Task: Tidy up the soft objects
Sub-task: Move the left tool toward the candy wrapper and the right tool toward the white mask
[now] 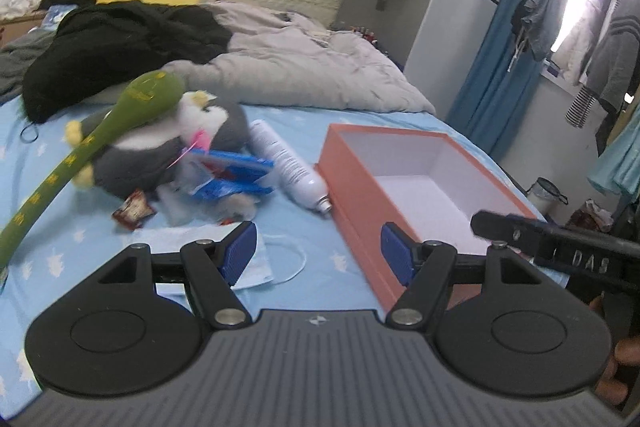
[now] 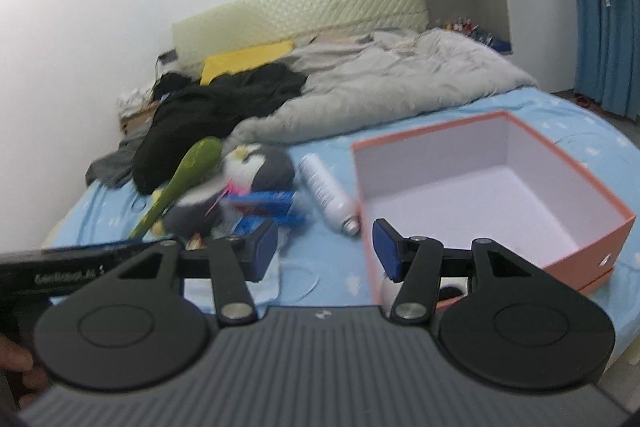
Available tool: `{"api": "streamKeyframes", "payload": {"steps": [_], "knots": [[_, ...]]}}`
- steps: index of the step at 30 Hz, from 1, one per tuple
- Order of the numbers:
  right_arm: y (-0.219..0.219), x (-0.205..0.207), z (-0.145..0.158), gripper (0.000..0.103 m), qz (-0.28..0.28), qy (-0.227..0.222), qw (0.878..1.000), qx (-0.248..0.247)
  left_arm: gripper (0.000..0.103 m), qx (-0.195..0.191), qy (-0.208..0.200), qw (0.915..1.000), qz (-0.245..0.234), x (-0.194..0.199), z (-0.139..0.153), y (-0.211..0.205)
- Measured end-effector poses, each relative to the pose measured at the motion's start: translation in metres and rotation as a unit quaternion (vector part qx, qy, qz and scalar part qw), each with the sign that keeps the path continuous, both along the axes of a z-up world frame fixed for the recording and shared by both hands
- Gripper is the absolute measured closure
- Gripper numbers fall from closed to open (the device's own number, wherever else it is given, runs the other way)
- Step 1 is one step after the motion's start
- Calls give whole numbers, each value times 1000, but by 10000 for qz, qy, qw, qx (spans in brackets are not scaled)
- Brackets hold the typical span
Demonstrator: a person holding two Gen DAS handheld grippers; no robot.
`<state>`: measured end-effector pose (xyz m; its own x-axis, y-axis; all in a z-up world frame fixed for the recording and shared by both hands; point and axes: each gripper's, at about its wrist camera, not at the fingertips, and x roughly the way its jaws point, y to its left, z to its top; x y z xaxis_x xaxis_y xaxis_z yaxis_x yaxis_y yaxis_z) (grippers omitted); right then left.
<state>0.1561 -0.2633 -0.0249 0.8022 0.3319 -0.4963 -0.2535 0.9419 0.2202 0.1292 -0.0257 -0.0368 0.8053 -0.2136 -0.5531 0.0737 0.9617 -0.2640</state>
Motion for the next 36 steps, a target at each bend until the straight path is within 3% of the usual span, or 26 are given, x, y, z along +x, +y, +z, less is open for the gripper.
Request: {"api": "streamKeyframes", "payload": {"steps": [9, 18, 36], "knots": [[40, -18, -26, 48, 490, 271, 9981, -253, 29, -25, -7, 9992, 404, -21, -25, 33], [68, -21, -55, 48, 857, 615, 9938, -359, 30, -266, 353, 9959, 795, -21, -66, 56], [105, 42, -108, 48, 1202, 1042, 9853, -629, 30, 218, 625, 9887, 1342, 62, -117, 124]]}}
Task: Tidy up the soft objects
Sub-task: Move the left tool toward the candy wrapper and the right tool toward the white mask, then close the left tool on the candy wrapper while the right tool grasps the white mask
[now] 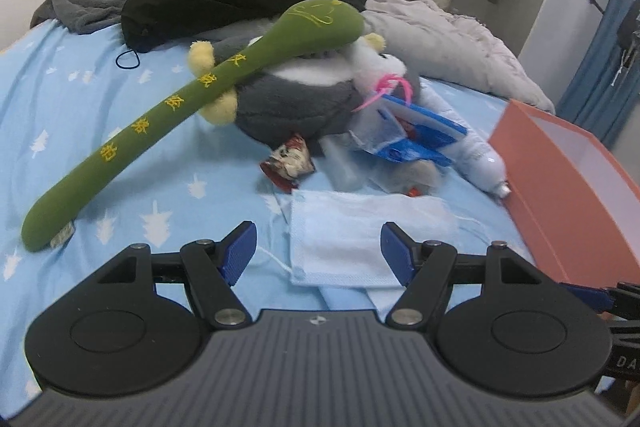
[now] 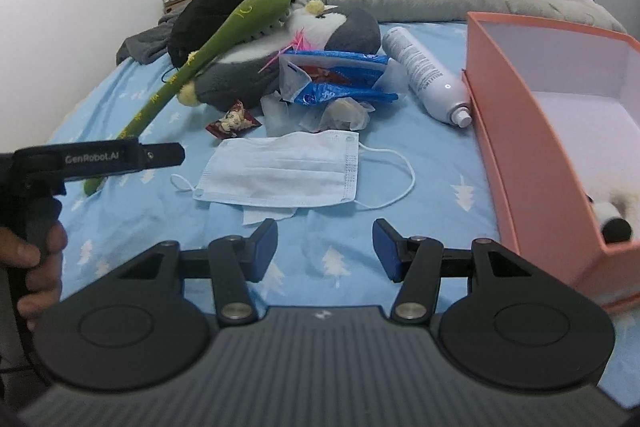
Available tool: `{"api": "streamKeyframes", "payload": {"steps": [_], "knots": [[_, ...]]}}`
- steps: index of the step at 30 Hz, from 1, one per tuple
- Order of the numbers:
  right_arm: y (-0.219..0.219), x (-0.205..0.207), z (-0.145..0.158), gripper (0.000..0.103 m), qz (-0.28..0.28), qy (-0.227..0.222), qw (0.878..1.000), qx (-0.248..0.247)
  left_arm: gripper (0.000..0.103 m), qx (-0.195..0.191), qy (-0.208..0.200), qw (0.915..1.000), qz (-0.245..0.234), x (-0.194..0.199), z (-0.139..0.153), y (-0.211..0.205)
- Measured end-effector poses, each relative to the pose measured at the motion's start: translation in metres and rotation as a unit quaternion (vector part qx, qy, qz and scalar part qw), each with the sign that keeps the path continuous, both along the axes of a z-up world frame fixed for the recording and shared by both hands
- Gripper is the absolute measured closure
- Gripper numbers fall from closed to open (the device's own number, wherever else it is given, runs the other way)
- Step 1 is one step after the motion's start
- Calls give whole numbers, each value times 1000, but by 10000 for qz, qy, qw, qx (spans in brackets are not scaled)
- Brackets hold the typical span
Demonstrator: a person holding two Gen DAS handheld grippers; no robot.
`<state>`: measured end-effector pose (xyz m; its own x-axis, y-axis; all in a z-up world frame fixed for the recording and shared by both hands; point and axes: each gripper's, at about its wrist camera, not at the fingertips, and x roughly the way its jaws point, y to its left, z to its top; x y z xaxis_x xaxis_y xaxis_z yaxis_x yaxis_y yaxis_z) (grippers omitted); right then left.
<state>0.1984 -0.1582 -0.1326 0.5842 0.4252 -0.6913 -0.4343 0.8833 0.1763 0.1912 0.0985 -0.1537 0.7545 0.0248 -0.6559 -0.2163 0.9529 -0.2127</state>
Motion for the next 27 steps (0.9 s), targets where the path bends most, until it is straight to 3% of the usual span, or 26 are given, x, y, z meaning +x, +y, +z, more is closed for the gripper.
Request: {"api": "streamKeyframes", "payload": {"steps": [21, 27], "knots": [[42, 84, -61, 48, 838, 227, 9952, -453, 30, 382, 187, 9991, -19, 121, -57, 29], [43, 91, -72, 50, 1021, 254, 9936, -416, 46, 517, 181, 9985, -23, 138, -66, 23]]}}
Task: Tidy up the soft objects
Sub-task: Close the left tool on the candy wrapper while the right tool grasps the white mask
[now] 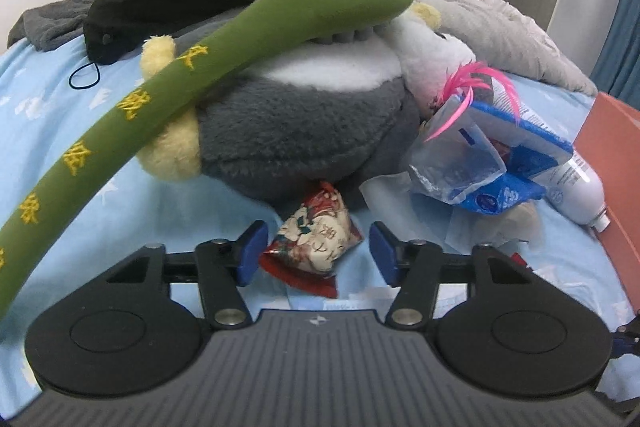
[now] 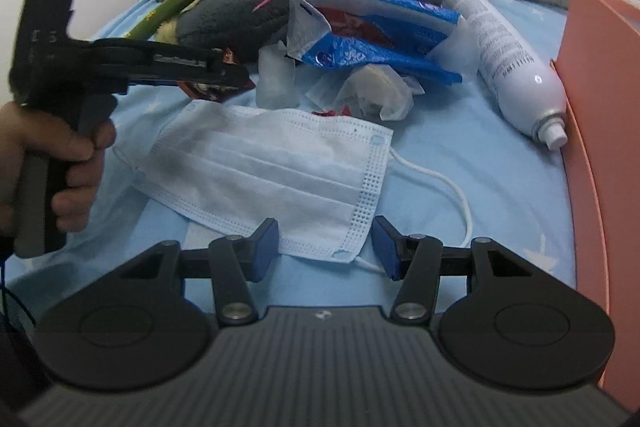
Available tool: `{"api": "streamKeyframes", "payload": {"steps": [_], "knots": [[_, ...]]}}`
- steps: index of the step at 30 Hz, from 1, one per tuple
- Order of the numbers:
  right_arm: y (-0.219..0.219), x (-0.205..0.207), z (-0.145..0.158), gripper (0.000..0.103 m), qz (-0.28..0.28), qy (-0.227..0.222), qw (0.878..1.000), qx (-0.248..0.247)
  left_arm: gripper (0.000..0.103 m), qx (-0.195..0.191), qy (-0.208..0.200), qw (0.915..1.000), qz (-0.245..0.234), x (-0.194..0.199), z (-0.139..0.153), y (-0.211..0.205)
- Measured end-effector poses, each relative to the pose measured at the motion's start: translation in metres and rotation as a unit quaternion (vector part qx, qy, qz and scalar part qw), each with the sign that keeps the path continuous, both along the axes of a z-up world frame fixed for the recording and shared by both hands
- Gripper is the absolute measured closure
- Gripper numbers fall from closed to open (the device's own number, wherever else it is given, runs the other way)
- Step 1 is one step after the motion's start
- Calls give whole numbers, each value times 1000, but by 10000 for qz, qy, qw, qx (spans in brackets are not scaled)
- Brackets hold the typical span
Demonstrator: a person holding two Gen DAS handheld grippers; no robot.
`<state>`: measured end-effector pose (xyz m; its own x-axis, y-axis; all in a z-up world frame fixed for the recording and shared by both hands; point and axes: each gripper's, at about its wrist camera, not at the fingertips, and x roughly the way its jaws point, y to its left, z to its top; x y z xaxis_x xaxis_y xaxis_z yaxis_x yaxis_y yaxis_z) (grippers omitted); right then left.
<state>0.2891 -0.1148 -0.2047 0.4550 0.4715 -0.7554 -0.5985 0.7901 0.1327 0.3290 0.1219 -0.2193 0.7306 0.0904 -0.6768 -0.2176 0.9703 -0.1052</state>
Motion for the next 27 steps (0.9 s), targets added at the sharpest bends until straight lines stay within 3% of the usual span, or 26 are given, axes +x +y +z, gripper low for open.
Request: {"api": "streamKeyframes", "payload": {"steps": [2, 4, 6, 9, 27], "knots": [[0, 0, 0, 55, 24, -19, 10000, -44, 51, 25, 0, 10000, -6, 3, -1, -2], [1, -2, 2, 66, 80, -94, 9998, -148, 56, -14, -50, 10000, 1, 2, -1, -2], [0, -3, 3, 84, 96, -146, 9997, -194, 61, -64, -69, 9999, 36, 1, 0, -1], [-2, -4, 5, 95, 59, -127, 9997, -192, 66, -148, -91, 9998, 59, -6, 4, 2], [-37, -56, 71, 97, -480, -407, 9975, 310, 68, -468, -603, 9961, 432, -101, 66, -2]]}}
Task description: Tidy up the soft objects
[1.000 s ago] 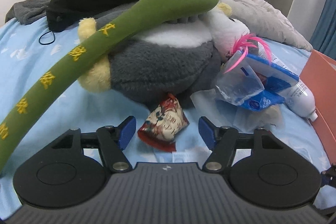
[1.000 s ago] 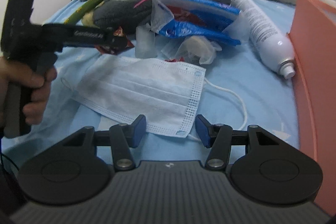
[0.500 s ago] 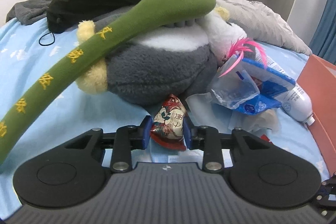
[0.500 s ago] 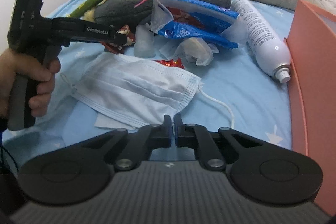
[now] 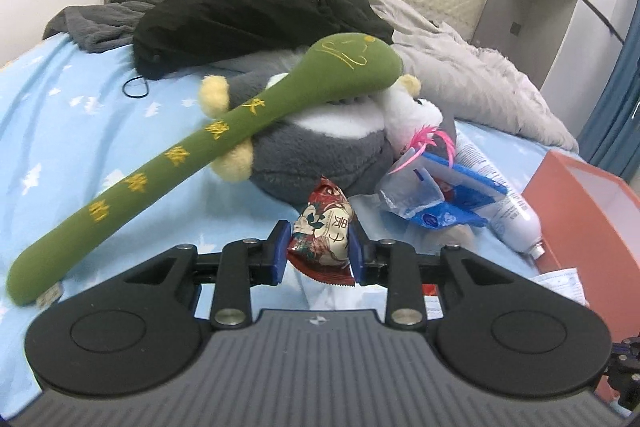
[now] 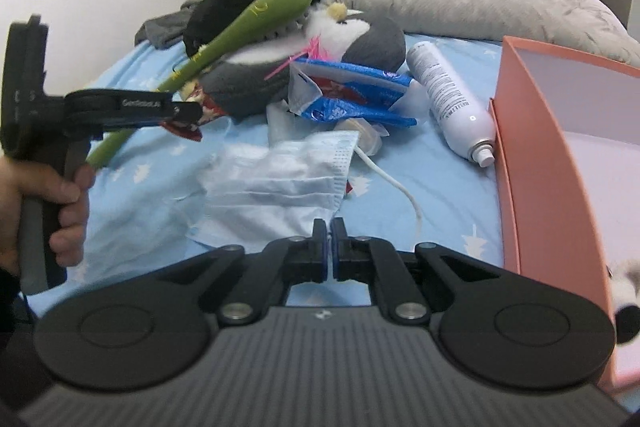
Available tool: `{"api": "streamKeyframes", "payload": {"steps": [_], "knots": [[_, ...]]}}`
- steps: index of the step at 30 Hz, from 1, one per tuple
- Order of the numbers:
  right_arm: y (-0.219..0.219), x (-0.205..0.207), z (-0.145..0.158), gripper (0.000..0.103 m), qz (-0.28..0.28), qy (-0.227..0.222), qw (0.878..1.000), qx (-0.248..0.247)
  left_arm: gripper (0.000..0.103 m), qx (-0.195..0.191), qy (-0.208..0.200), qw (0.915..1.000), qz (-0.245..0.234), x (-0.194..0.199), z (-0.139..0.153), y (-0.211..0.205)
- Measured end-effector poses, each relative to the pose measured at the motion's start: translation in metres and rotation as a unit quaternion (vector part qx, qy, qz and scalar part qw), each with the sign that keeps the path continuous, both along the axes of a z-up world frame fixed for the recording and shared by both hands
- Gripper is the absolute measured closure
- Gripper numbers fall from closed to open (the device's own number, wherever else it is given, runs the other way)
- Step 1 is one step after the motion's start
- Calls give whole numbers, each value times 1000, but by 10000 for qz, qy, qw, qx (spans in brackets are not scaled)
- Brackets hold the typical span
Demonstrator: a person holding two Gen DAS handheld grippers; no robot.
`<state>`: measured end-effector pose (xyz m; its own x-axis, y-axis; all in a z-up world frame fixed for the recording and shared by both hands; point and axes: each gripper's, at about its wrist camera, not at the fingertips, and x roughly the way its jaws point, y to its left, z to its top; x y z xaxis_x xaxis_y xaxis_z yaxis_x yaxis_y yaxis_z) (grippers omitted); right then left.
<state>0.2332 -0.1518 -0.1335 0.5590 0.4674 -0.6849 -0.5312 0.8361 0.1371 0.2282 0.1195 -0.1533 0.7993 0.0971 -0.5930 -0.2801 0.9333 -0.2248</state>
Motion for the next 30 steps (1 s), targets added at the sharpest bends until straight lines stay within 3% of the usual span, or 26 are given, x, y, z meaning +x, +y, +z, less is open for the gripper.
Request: {"api": "streamKeyframes", "payload": {"steps": [8, 13, 18, 24, 25, 27, 29, 30], "knots": [[-21, -27, 3, 97, -288, 224, 9993, -74, 68, -355, 126, 9993, 47, -48, -2, -10], [-36, -41, -7, 97, -511, 668, 9965, -25, 68, -618, 330, 9975, 119, -77, -19, -22], [-37, -55, -23, 97, -474, 1142, 9923, -67, 68, -866, 623, 9943, 74, -98, -33, -27], [-28, -69, -25, 92, -529, 1221, 9907, -300, 67, -962, 850, 9917, -22, -105, -46, -28], [-27, -70, -25, 89, -518, 1237, 9903, -353, 65, -1010, 929, 9905, -70, -103, -49, -27], [-23, -70, -25, 62, -515, 1250, 9895, -518, 61, -1135, 1074, 9877, -66, -101, -53, -26], [-24, -72, -20, 46, -546, 1162, 9901, -560, 45, -1267, 994, 9869, -88, -103, -54, -24], [-23, -73, -18, 44, -554, 1104, 9907, -579, 42, -1292, 978, 9867, -100, -103, -54, -24]]}}
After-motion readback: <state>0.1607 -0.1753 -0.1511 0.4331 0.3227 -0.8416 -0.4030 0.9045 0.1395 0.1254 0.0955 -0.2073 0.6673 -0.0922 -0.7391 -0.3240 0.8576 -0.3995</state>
